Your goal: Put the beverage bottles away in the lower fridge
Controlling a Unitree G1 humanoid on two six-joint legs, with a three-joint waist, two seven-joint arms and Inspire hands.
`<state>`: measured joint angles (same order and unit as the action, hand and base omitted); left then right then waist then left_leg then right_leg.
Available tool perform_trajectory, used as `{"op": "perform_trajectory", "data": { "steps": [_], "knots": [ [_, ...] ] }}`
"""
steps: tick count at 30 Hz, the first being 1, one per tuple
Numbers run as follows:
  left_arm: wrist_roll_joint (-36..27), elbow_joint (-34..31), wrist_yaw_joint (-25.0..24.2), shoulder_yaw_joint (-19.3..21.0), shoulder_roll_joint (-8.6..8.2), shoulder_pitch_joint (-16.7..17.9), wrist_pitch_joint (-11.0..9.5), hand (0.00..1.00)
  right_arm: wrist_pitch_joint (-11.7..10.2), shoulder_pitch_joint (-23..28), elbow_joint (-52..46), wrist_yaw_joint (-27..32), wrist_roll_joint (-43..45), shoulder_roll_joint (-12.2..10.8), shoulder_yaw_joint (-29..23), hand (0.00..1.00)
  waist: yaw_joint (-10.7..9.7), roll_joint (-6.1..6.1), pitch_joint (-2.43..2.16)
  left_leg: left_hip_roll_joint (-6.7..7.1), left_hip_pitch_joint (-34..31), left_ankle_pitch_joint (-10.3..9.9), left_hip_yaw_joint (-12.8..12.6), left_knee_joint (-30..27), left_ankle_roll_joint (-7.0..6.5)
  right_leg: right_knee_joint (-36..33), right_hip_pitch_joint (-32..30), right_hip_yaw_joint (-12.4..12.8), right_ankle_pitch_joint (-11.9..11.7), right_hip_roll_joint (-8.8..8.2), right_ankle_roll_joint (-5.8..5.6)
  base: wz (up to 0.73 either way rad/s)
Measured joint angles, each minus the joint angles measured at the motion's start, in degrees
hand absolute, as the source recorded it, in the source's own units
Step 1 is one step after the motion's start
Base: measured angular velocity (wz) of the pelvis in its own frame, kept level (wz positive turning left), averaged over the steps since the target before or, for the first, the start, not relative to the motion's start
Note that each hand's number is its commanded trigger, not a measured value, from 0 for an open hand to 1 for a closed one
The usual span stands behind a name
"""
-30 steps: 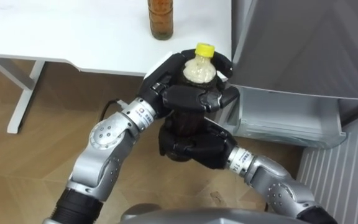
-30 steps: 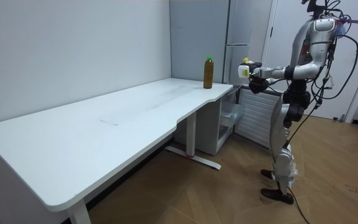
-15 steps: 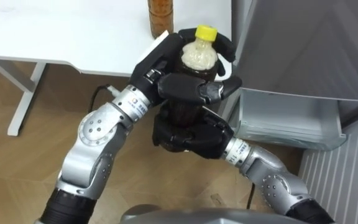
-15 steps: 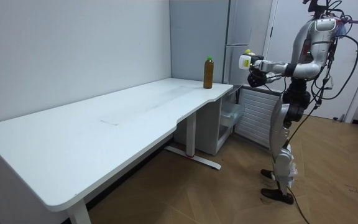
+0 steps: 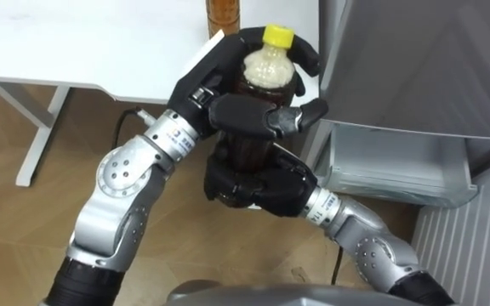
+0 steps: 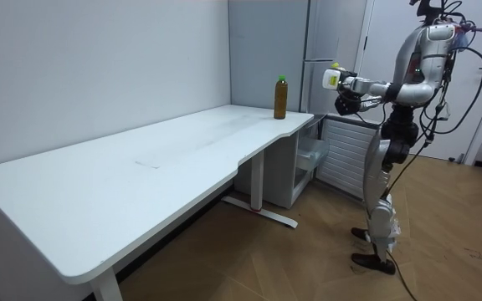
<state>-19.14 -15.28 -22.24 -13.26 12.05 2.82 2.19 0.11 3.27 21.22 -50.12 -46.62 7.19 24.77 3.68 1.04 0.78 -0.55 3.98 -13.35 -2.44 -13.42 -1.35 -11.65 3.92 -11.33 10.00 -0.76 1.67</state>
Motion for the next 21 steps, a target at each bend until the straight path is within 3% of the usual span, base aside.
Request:
{"op": "perform_trajectory", "data": {
  "steps": [12, 15, 18, 21],
  "knots": [
    [1.0, -1.3, -1.6, 1.6, 0.22, 0.0, 0.0, 0.00, -0.2, -0.4, -0.1, -1.4, 2.8, -0.6, -1.8, 1.00, 0.8, 0.58, 0.05, 0.05, 1.0, 0.0, 0.4, 0.1, 0.00, 0.0, 1.0, -0.1, 0.0, -0.04, 0.00, 0.01],
    [5.4, -1.7, -1.6, 1.6, 0.21, 0.0, -0.4, 0.00, -0.7, -0.4, 0.0, -1.3, 6.9, -0.5, -4.2, 1.00, 0.2, 0.55, 0.06, 0.20, 0.8, 0.0, 0.9, 0.1, -0.01, 0.0, 1.2, -0.5, 0.0, -0.07, -0.02, 0.06],
    [10.3, -1.8, -1.7, 1.6, 0.68, 0.2, -1.7, 0.00, -1.6, 0.0, -0.1, -1.3, 12.1, -0.2, -6.9, 1.00, -0.4, 0.55, 0.07, 0.22, 0.8, 0.0, 0.9, 0.4, -0.01, 0.1, 1.3, -0.4, 0.0, -0.02, -0.02, 0.00],
    [14.9, -1.9, -1.7, 1.6, 1.05, 0.5, -4.8, 0.00, -2.2, 1.4, -4.3, -0.4, 18.9, 1.2, -10.4, 1.00, -0.7, 0.27, 0.12, 0.30, 1.5, 0.1, 0.8, 0.7, -0.04, 0.4, 1.4, 0.0, 0.0, 0.11, -0.02, -0.03]
  ]
}}
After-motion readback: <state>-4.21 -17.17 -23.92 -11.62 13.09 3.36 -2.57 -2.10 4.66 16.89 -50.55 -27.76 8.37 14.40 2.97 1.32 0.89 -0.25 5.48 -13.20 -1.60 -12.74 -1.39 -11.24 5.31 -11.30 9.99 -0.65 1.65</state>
